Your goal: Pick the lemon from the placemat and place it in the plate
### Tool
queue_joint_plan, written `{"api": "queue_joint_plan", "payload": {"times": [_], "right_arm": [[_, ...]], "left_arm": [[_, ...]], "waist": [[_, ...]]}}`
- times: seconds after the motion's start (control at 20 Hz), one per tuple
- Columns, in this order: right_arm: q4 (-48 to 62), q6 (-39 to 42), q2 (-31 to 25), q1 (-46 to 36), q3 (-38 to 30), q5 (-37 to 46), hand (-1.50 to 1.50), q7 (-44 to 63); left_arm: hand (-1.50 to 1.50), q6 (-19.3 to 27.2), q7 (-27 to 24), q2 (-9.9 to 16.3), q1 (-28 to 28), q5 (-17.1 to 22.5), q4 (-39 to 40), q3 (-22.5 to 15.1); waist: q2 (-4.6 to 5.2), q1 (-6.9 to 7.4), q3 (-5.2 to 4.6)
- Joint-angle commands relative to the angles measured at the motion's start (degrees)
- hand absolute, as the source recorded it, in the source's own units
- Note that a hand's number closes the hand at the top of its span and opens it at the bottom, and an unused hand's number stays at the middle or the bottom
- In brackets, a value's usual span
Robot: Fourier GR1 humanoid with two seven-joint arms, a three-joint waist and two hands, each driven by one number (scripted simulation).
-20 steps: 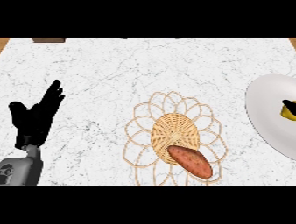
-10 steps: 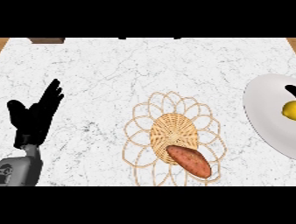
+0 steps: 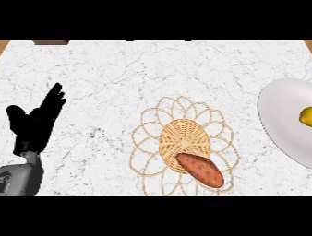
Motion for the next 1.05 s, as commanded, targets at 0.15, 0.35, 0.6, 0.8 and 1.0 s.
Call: {"api": "queue_joint_plan", "payload": {"times": [0.15, 0.35, 0.6, 0.8, 1.0], "right_arm": [[-2.92, 4.19, -2.01, 6.53, -3.85, -4.97, -1.50, -2.69], [-3.43, 7.62, -2.72, 11.75, -8.56, -9.26, -1.50, -6.87], [-1.13, 8.19, -2.42, 13.54, -9.43, -8.78, -1.50, -8.00], [4.18, 8.25, -5.82, 10.98, -9.59, -6.49, -1.50, -8.66], [-2.98, 10.54, -2.35, 16.28, -10.20, -8.38, -1.50, -6.70]], "left_arm": [[0.00, -0.40, -0.62, -0.81, 0.06, -0.72, 1.27, 0.82], [0.00, -1.03, -0.25, 0.14, -1.21, -0.43, 1.63, 1.73], [0.00, -1.64, -1.99, -1.97, 4.76, -1.04, -3.08, 0.10], [0.00, -2.22, 1.72, 0.07, 0.70, -0.63, -2.43, 1.86], [0.00, -0.05, -0.38, -3.66, 0.71, -3.59, -0.17, -1.21]], "waist": [[0.04, 0.09, -0.01], [0.02, -0.19, -0.01], [0.02, 0.15, -0.01], [0.07, 0.27, -0.01], [0.04, 0.01, -0.02]]}}
